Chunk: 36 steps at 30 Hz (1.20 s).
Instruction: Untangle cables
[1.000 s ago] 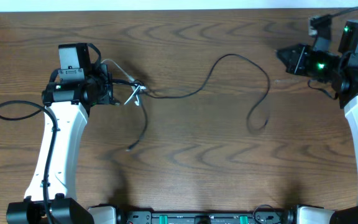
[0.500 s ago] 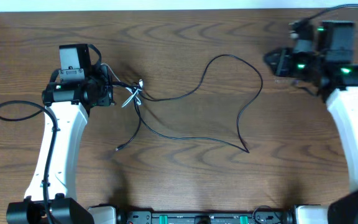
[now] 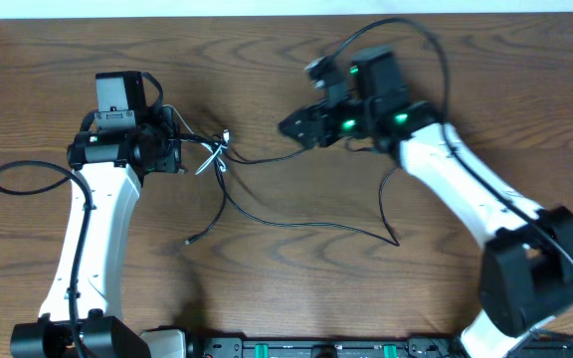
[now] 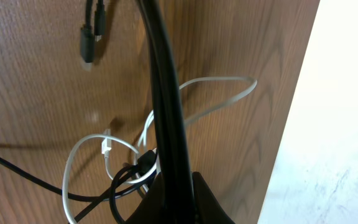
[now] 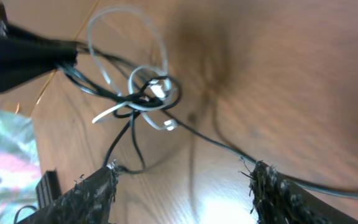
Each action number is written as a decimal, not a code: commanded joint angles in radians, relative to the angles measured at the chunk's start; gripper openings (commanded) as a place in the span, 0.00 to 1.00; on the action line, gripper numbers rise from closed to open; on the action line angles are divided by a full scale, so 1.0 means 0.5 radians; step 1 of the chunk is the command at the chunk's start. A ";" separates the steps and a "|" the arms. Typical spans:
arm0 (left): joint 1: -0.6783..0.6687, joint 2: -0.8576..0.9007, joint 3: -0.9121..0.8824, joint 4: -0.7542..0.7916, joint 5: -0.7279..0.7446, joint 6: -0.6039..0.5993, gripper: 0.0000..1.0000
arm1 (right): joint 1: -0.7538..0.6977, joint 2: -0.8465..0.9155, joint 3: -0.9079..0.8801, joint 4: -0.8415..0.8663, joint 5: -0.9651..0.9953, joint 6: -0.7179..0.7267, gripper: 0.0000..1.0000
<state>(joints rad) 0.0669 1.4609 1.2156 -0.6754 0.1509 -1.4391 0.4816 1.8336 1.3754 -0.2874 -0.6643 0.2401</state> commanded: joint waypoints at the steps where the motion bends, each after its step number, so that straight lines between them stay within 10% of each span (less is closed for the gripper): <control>1: -0.001 -0.011 0.008 -0.011 -0.027 0.020 0.07 | 0.156 0.110 0.024 0.082 -0.056 0.127 0.69; 16: -0.001 -0.011 0.008 -0.011 -0.027 0.020 0.08 | 0.548 0.321 0.024 0.236 0.198 0.259 0.69; 26: -0.001 -0.011 0.008 -0.011 -0.027 0.020 0.07 | 0.704 0.429 0.024 0.347 0.435 0.334 0.48; 36: 0.000 -0.011 0.008 -0.017 -0.027 0.035 0.07 | 0.689 0.414 0.024 0.311 0.367 0.334 0.01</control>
<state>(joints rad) 0.0669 1.4609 1.2156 -0.6785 0.1509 -1.4387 0.8406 2.0361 1.3754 -0.1246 -0.4549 0.4103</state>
